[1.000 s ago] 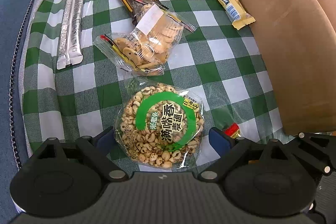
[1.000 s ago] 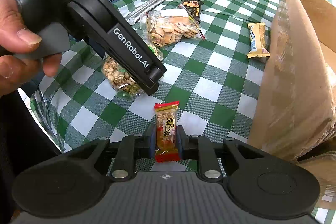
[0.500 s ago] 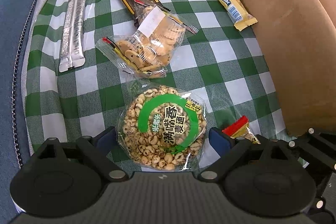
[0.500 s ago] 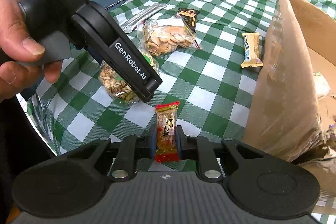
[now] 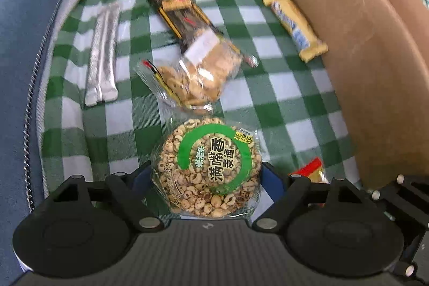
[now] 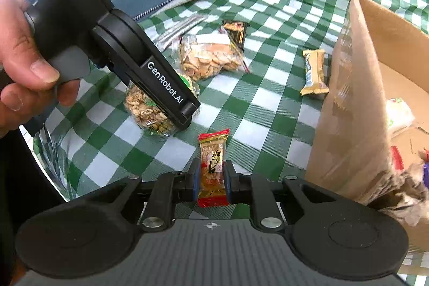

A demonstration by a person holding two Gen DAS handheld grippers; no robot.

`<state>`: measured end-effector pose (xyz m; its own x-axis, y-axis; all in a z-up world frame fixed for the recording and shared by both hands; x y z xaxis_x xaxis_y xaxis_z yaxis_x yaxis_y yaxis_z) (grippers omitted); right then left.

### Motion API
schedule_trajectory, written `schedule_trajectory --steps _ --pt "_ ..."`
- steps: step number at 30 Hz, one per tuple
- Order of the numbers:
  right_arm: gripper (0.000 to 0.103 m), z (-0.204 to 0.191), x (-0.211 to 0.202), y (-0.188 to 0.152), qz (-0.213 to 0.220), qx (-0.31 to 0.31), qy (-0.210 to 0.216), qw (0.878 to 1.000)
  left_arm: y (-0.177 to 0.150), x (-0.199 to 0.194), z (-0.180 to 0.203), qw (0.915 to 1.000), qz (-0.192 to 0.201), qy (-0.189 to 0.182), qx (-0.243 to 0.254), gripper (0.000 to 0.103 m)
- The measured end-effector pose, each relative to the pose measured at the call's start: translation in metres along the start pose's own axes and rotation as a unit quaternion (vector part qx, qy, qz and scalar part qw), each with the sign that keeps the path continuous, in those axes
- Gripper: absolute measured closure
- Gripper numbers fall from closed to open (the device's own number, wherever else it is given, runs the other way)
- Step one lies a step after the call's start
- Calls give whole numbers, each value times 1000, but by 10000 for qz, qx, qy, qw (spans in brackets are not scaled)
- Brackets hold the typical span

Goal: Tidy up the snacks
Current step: 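Lift the peanut cake with the left tool while the right tool lifts the red-yellow packet, then carry both held snacks up and over the cardboard box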

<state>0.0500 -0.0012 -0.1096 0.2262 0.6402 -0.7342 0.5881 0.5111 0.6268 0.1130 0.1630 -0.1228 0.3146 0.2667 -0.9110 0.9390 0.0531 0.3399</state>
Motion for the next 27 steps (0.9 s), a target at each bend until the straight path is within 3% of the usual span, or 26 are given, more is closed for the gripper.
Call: schedule_trajectory --steps 10,15,22,27 --pt "85 -17 -41 23 561 -288 141 9979 15 -41 -23 9917 857 -272 -917 18" --pt "85 -15 -83 52 952 -297 232 9947 22 -56 -30 9854 1208 -168 -1191 19" --pt "85 17 -145 74 1626 -570 -111 9850 33 -74 -29 9762 1716 -86 -1321 19" --pt "85 56 -156 53 2133 -44 -247 9767 37 -87 -17 9689 2088 -180 -1316 19"
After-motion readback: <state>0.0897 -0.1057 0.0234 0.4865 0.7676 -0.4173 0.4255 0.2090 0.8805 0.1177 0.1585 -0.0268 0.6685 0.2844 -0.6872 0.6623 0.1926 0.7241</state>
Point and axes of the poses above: each gripper's, at about its wrist camera, not at the fingertips, and x roughly the way its jaws point, z to its right, y to its top, the point moved 5 cm from there along x, roughly the way its jaws point, and after that the axes turned 15 degrees about y, right-handed, at the moved point
